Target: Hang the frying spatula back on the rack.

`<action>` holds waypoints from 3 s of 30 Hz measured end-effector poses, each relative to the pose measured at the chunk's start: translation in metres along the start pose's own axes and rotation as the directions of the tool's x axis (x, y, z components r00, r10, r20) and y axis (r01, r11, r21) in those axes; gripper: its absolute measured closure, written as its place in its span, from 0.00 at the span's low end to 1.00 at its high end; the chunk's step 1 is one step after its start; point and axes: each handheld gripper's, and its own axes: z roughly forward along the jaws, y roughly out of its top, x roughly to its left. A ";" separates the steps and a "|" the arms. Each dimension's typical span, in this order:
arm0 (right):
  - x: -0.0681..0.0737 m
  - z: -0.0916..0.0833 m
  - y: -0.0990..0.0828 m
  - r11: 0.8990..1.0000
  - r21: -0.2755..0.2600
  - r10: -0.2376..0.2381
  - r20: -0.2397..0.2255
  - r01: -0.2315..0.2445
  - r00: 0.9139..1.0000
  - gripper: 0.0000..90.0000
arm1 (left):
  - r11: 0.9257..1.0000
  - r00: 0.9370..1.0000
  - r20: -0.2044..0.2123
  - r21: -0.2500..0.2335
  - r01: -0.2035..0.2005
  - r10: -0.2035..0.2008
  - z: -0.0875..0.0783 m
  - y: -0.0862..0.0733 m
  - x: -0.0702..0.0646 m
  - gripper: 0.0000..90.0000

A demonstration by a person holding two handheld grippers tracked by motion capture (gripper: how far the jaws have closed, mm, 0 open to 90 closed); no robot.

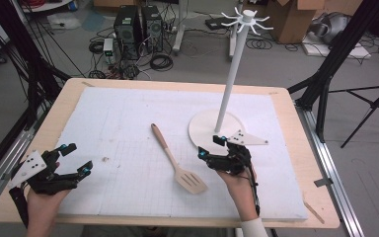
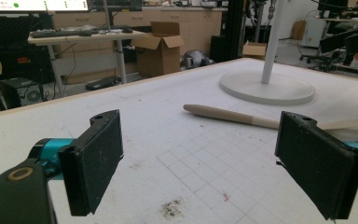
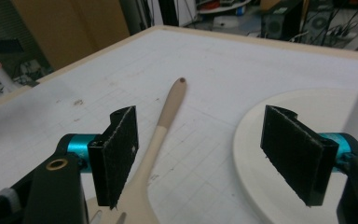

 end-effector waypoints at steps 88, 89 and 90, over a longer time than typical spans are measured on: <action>0.060 0.132 -0.001 0.803 0.594 -0.124 0.069 0.059 0.990 0.82 | 0.999 0.999 0.034 0.042 -0.018 0.017 0.009 -0.002 -0.008 0.18; 0.060 0.132 -0.001 0.803 0.592 -0.126 0.070 0.061 0.990 0.83 | 0.999 0.999 0.034 0.042 -0.018 0.017 0.009 -0.002 -0.008 0.18; 0.060 0.132 -0.002 0.805 0.590 -0.127 0.071 0.061 0.989 0.84 | 0.999 0.999 0.033 0.039 -0.018 0.016 0.009 -0.002 -0.009 0.18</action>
